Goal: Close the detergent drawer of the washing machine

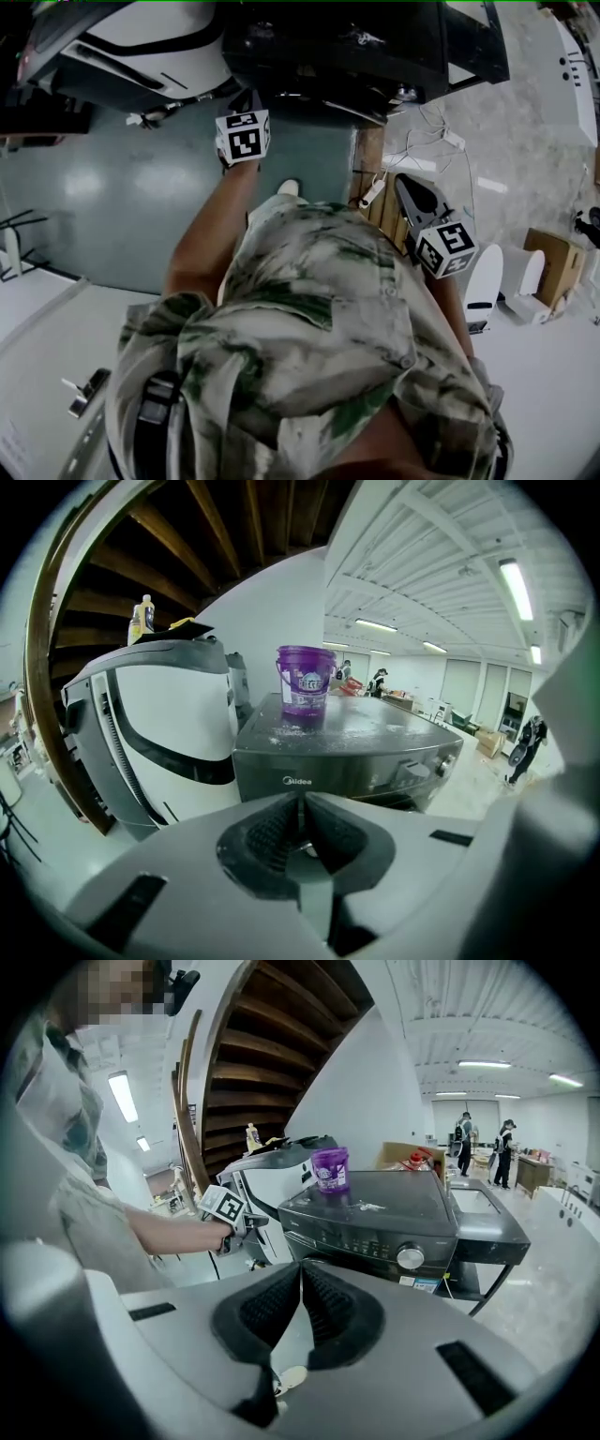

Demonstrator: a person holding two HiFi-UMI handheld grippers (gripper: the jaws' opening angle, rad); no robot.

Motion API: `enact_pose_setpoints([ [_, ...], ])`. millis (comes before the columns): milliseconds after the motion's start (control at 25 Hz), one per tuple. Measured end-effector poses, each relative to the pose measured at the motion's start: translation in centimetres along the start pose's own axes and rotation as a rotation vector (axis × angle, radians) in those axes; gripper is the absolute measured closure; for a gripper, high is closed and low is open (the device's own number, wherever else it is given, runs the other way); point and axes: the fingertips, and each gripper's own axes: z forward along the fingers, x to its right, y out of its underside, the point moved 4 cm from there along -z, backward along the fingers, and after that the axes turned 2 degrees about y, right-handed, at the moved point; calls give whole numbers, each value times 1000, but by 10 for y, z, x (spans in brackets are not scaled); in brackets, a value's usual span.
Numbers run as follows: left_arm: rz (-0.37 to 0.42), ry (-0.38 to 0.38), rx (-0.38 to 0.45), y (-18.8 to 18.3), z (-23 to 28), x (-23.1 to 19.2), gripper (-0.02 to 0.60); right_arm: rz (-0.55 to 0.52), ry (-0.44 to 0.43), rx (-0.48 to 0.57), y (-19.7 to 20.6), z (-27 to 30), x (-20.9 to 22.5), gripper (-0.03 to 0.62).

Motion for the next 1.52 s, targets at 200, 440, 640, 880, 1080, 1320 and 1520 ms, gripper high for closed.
enact_pose_setpoints([
  [200,2,56,12,27,-56,40,545,-32,-68,18,22,-27,9,565],
  [440,-4,163,20,51,-136,105,545,-65,-144,40,46,-68,17,565],
  [640,-17,296,41,71,-188,173,549,-92,-218,38,70,-92,18,568],
  [880,2,305,46,98,-239,228,552,-135,-297,16,96,-121,9,571],
  [1080,5,363,43,110,-265,262,552,-162,-321,44,101,-140,3,572],
  [1320,19,396,50,119,-285,296,554,-179,-330,56,112,-163,3,572],
  [1520,12,412,45,128,-288,307,554,-188,-329,56,123,-175,2,572],
])
